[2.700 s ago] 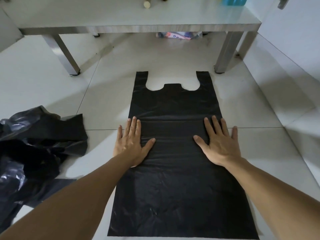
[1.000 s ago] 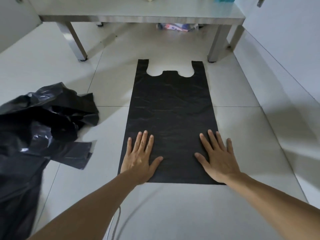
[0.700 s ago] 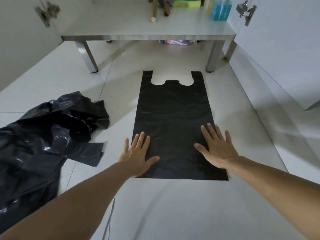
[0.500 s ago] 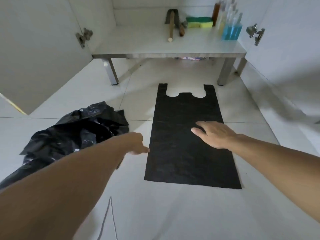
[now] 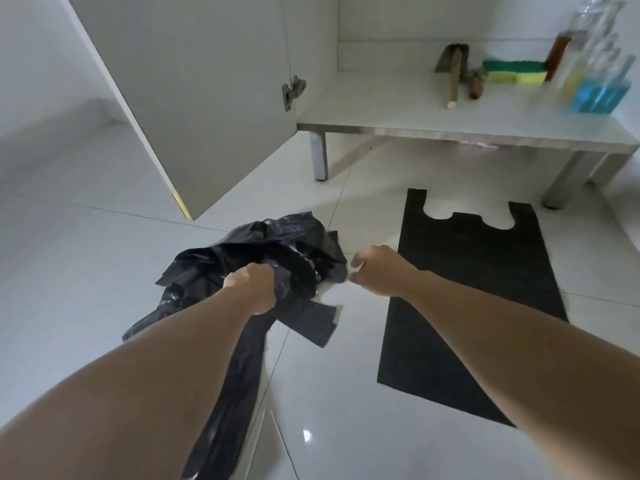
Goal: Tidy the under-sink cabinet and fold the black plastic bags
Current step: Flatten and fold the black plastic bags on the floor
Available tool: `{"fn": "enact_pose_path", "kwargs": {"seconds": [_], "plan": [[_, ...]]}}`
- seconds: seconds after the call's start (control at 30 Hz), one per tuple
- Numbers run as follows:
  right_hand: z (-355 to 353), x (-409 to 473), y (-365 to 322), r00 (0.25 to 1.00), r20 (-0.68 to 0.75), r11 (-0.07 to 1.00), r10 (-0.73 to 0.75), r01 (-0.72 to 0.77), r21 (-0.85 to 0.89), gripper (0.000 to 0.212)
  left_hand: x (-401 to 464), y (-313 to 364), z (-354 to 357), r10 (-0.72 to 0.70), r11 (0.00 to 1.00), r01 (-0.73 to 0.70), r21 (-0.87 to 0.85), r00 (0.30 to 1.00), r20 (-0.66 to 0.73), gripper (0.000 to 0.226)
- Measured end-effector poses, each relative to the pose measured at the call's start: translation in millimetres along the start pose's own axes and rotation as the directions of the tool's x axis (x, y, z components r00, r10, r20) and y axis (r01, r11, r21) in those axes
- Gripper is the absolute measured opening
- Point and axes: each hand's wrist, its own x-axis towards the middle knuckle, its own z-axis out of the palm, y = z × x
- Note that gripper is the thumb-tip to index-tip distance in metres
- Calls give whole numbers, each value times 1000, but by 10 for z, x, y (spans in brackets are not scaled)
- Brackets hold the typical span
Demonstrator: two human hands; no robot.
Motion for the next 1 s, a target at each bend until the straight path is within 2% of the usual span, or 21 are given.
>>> {"fn": "enact_pose_path", "kwargs": {"seconds": [0.1,0.23,0.33,0.43,0.57,0.63,0.73,0.8,0.87,1.0], "plan": [[195,224,-215,999,-51,999,-5,7,49,18,133,-238,56,-102,992,94,-81,990,-98,27],[212,511,-453,983,-181,993,-29,49,109,17,390,-395,33,-178,971,147,-189,971,-157,30],[136,785,-656,967,-245,996,-71,82,38,13,609,-418,21,-177,962,114,-249,952,-250,33],[130,1024,-858,945,-282,986,-164,153,-61,6,808,-451,99,-179,967,102,-232,924,-337,43],[197,1238,-954,964,-200,959,-178,125,-254,26,928,-516,260,-135,979,74,-191,933,-334,47],[209,1316,-909,962,-200,931,-184,105,-348,28,958,-550,302,-109,980,42,-194,931,-349,49],[109,1315,-833,914,-324,950,-243,157,-270,24,973,-595,306,-76,970,-24,-240,913,-400,49],[-25,1252,-812,869,-423,965,-258,208,-161,20,960,-625,255,-83,944,-89,-319,868,-489,38],[-169,1160,-776,823,-508,967,-254,217,-132,18,945,-630,152,-120,905,-153,-398,803,-583,24],[-414,1000,-568,772,-609,982,-184,121,-143,24,835,-557,-203,-291,806,-193,-560,694,-658,18]]}}
